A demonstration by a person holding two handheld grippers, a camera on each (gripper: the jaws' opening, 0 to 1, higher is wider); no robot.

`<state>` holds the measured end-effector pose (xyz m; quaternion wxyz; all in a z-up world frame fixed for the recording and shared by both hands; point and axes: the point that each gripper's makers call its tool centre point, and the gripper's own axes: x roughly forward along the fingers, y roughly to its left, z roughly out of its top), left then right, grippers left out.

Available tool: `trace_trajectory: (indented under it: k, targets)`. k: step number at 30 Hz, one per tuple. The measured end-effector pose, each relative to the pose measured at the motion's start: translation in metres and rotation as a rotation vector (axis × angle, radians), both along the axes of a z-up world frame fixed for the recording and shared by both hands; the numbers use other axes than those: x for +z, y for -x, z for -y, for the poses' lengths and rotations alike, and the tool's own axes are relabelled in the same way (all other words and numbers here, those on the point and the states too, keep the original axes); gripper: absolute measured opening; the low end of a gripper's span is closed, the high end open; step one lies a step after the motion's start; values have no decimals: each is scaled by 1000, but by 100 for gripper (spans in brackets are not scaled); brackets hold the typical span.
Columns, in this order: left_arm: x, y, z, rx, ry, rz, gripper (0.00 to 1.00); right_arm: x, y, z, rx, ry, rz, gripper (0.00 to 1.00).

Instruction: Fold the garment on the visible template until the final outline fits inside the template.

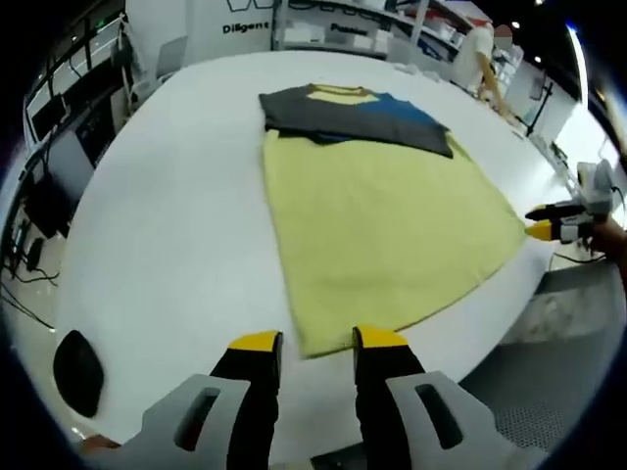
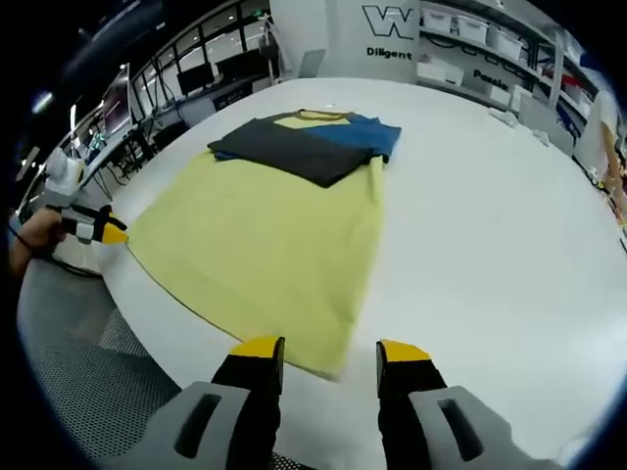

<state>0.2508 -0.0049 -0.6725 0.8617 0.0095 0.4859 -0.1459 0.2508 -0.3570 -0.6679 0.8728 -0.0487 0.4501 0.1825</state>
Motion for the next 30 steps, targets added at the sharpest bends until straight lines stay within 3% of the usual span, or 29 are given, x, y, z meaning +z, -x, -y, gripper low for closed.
trace_trajectory:
  k: [7, 15, 23, 30]
  targets:
    - [-2, -2, -2, 21, -12, -2, 18, -6, 2, -3, 11, 2, -21, 32]
    - [-2, -1, -3, 21, -32, -14, 12, -11, 5, -3, 26, 17, -45, 24]
    - [-4, 0, -7, 15, -63, -20, 5, -13, 5, 3, 17, 44, -55, 4]
    - [-4, 0, -5, -35, -116, -21, 2, -13, 6, 1, 39, 37, -74, 0]
